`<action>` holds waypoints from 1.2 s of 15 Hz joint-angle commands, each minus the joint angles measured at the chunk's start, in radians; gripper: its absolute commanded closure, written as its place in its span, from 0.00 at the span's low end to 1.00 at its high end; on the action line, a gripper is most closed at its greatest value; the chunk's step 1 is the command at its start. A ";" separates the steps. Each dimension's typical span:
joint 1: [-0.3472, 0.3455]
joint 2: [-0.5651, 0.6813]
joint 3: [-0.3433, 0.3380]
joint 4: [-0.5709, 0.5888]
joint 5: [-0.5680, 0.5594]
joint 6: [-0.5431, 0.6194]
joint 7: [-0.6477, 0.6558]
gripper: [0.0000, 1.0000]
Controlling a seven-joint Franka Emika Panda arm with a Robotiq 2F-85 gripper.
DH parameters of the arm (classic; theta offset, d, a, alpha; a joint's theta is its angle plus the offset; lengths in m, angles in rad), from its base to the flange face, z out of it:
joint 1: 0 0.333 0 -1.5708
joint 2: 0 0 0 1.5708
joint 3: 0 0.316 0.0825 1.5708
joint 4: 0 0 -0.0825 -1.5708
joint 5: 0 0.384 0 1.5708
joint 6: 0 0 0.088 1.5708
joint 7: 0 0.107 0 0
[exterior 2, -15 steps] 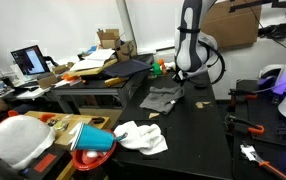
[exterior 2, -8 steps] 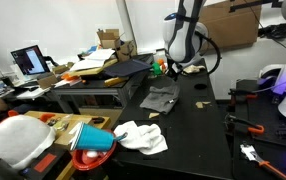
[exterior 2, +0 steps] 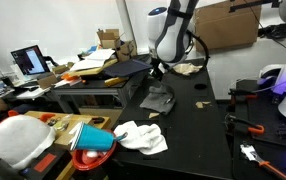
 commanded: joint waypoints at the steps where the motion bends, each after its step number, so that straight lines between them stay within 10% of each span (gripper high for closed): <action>1: 0.033 0.018 -0.008 0.016 0.000 0.011 0.016 1.00; 18: -0.085 0.041 0.176 0.065 0.056 0.139 0.161 1.00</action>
